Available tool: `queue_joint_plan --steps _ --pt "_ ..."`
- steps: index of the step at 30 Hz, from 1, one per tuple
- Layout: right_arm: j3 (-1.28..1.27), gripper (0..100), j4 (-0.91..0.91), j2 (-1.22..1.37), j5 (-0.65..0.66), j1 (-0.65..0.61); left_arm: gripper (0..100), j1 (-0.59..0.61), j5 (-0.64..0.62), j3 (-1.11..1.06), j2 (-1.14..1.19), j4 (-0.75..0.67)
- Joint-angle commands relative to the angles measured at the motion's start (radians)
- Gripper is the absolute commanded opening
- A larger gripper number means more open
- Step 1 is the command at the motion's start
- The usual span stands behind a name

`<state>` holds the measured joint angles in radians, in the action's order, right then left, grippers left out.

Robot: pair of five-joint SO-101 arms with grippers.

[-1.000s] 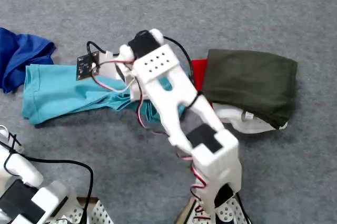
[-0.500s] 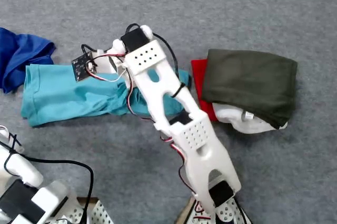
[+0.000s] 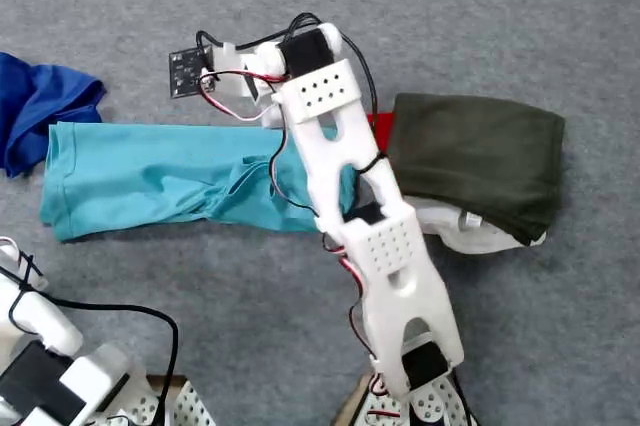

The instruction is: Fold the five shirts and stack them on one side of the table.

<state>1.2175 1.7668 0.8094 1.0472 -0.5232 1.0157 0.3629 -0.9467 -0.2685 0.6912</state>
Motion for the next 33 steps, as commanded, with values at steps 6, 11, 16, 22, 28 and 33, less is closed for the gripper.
queue_joint_plan --steps 6,11,16,22,28,33 --pt "-0.834 0.2 -0.044 -0.584 -0.138 -0.205 2 -0.009 -0.002 0.000 -0.024 -0.011" --pt "-1.201 0.2 -0.284 -0.685 -0.189 -0.251 2 -0.008 -0.002 0.002 -0.024 -0.011" --pt "-1.308 0.2 -0.413 -0.598 -0.206 -0.176 2 -0.006 -0.002 0.002 -0.024 -0.011" --pt "-1.205 0.3 -0.516 -0.506 -0.192 0.019 2 -0.008 -0.002 0.002 -0.024 -0.011" --pt "-0.960 0.3 -0.512 -0.412 -0.132 0.105 2 -0.011 -0.002 0.000 -0.024 -0.009" --pt "-0.792 0.3 -0.359 -0.358 -0.132 0.094 2 -0.012 -0.002 0.000 -0.024 -0.009"
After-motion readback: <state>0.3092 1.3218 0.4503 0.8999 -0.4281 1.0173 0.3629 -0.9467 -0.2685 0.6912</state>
